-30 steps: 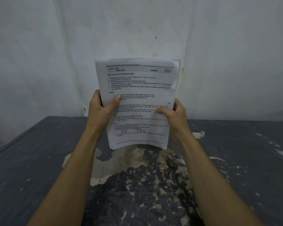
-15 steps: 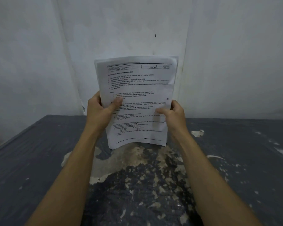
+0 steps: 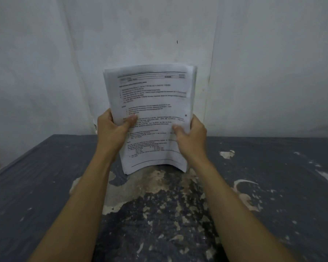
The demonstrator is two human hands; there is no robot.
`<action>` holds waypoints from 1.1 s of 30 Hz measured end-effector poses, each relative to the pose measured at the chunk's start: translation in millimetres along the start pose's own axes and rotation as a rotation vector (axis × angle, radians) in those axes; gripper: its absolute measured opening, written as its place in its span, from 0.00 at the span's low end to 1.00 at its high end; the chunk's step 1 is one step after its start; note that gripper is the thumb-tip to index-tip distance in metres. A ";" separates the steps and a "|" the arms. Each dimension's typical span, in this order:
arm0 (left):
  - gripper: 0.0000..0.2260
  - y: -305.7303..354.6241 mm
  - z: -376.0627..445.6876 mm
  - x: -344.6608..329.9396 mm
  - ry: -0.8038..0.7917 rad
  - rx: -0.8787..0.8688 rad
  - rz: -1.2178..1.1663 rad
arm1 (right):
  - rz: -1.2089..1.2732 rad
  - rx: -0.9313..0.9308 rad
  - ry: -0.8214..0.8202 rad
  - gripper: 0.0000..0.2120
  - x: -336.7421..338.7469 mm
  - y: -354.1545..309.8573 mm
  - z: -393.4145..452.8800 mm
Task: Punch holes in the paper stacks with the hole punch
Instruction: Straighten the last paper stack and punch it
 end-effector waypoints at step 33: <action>0.13 26.7 -4.5 -5.0 0.030 -0.135 -0.143 | 0.185 -0.052 -0.107 0.10 1.8 -5.5 12.1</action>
Point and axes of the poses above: each hand's wrist, its own z-axis towards the middle knuckle, its own x-axis out of the back of the hand, y = z × x, the point moved 9 cm from there along z, towards the middle knuckle, and after that the axes turned 3 degrees about -y, right-handed, at the moved point
